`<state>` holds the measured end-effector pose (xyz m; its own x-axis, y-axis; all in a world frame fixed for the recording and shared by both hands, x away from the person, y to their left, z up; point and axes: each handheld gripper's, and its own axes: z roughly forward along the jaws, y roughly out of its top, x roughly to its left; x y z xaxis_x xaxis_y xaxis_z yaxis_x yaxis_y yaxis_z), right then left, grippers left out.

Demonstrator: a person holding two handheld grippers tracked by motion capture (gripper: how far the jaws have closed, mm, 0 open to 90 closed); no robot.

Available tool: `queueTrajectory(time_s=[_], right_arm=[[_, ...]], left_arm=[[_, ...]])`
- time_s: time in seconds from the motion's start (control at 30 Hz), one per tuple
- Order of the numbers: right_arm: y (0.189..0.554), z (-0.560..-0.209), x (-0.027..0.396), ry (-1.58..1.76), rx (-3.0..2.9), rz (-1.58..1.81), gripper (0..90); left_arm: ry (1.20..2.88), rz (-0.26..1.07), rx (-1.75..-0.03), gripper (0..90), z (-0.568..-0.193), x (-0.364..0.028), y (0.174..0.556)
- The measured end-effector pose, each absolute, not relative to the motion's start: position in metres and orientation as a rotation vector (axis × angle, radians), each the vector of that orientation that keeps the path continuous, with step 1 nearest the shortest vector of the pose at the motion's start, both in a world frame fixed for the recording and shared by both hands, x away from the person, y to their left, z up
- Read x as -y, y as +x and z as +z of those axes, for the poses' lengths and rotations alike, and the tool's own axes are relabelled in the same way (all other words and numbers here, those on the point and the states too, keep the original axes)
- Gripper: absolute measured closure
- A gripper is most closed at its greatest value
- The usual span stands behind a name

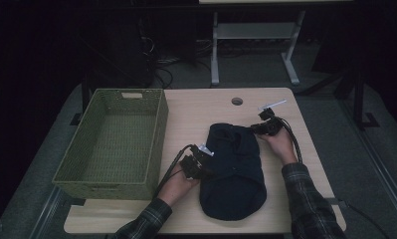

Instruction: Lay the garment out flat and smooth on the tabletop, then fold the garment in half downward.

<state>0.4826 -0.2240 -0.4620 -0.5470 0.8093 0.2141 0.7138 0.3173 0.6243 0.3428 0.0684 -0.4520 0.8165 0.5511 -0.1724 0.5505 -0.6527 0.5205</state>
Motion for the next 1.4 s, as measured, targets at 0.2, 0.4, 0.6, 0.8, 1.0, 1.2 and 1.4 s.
queueTrajectory(time_s=[0.2,0.4,0.6,0.8,1.0,1.2,1.4], right_arm=[[0.480,-0.461,0.220,1.371,-2.427,1.002,86.8],[0.487,-0.451,0.218,1.297,-2.359,0.946,87.2],[0.501,-0.454,0.210,1.268,-2.365,0.899,87.1],[0.501,-0.458,0.205,1.286,-2.359,0.901,86.6],[0.494,-0.448,0.207,1.280,-2.341,0.953,66.1],[0.476,-0.432,0.210,1.229,-2.376,1.043,79.1],[0.457,-0.434,0.210,1.152,-2.459,1.075,89.8]], left_arm=[[2.433,0.004,-0.811,90.0,-0.452,-0.068,0.343],[2.445,0.007,-0.804,90.0,-0.451,-0.068,0.343],[2.433,0.005,-0.813,90.0,-0.451,-0.067,0.342],[2.428,0.000,-0.814,90.0,-0.452,-0.068,0.343],[2.427,-0.018,-0.813,90.0,-0.452,-0.069,0.344],[2.412,-0.043,-0.809,82.4,-0.449,-0.072,0.349],[2.402,0.088,-0.833,86.0,-0.431,-0.073,0.362]])
